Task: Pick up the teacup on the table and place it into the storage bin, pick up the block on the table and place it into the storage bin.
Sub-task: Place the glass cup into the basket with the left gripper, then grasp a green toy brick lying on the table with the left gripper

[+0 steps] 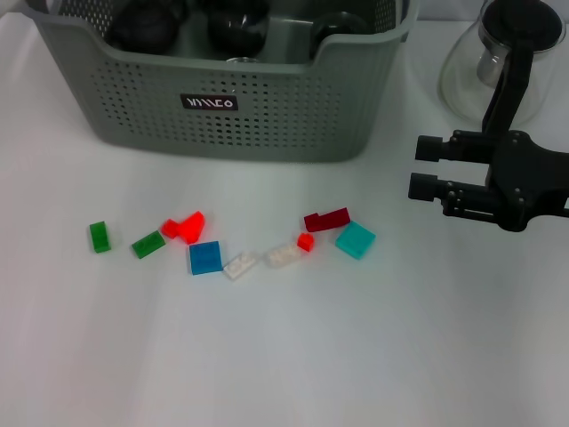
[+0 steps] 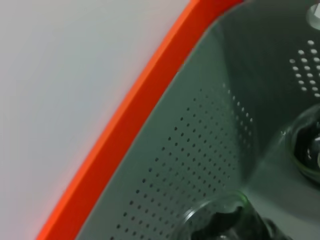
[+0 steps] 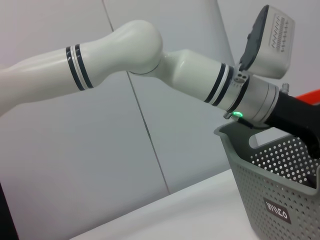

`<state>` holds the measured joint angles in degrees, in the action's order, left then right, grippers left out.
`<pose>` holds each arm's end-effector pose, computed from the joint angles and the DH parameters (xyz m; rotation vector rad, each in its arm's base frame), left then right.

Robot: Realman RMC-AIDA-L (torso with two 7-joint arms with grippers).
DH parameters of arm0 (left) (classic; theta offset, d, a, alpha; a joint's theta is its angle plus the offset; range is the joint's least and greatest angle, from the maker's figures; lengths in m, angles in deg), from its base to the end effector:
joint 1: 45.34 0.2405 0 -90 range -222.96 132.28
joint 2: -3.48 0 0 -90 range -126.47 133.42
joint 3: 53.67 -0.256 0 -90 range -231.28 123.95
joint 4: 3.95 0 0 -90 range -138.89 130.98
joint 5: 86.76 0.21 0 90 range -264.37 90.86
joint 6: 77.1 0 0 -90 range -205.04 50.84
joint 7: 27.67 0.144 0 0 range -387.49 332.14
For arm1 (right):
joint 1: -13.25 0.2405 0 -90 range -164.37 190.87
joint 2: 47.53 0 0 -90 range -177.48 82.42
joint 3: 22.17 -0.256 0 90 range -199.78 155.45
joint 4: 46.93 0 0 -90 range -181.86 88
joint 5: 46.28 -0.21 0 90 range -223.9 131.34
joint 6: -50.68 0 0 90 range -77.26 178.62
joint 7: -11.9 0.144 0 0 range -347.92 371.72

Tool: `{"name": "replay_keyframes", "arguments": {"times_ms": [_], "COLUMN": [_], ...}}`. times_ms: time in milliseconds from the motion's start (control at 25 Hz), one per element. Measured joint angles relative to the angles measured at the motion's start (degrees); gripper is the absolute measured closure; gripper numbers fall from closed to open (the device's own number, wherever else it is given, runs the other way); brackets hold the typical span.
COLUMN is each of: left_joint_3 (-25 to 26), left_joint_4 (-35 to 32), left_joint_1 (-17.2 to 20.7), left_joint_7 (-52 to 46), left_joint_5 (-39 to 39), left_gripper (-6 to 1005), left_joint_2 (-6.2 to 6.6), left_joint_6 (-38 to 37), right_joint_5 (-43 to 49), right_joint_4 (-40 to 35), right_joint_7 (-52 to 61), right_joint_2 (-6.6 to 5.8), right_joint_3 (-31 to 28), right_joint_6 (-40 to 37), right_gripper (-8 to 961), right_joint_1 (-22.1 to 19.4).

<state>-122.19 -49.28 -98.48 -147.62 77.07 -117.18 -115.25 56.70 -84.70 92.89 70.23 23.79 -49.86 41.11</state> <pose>-0.1590 0.4906 -0.0032 -2.2300 -0.0810 0.4021 0.2391 0.3059 0.0106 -2.8221 0.5806 0.9996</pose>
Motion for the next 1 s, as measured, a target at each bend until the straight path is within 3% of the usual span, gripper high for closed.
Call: {"name": "replay_keyframes", "arguments": {"times_ms": [120,240,480,520,560,720,840,920,1000], "left_joint_3": [2.3,6.2,14.8,18.3,18.3,25.6,31.1,33.7,37.5], "left_joint_4": [-5.0,-11.8,-24.9,-28.2,-28.2,-28.2,-22.3,-18.2,-10.9], "left_joint_1": [1.4,2.7,7.3,9.5,9.5,13.1,14.7,15.1,15.4], "left_joint_7": [-0.2,-0.4,0.0,0.1,0.1,0.3,0.6,0.7,0.8], "left_joint_5": [-0.3,-3.4,-23.0,-32.6,-32.6,-53.5,-68.1,-72.7,-77.5], "left_gripper": [542,518,501,501,500,499,501,502,502], "left_joint_2": [-0.96,-1.76,-1.02,-0.33,-0.33,2.26,4.65,5.96,8.13], "left_joint_6": [-1.5,-6.0,-18.0,-21.8,-21.8,-31.7,-40.7,-45.5,-53.1], "right_joint_5": [0.0,-0.1,-0.1,-0.1,-0.1,-0.1,-0.1,-0.1,-0.1], "right_joint_4": [0.0,0.1,0.1,0.1,0.1,0.1,0.1,0.1,0.1], "right_joint_7": [0.0,0.0,0.0,0.0,0.0,0.0,0.0,0.0,0.0], "right_joint_2": [0.01,-0.02,-0.07,-0.07,-0.08,-0.05,-0.01,0.05,0.11], "right_joint_3": [0.0,0.0,0.0,0.0,0.0,0.0,0.0,0.0,0.0], "right_joint_6": [0.0,-0.1,0.1,0.1,0.1,0.2,0.2,0.2,0.1], "right_gripper": [340,340,340,340,340,339,339,339,339], "right_joint_1": [0.0,0.0,0.0,0.0,0.0,0.0,0.0,0.0,0.0]}}
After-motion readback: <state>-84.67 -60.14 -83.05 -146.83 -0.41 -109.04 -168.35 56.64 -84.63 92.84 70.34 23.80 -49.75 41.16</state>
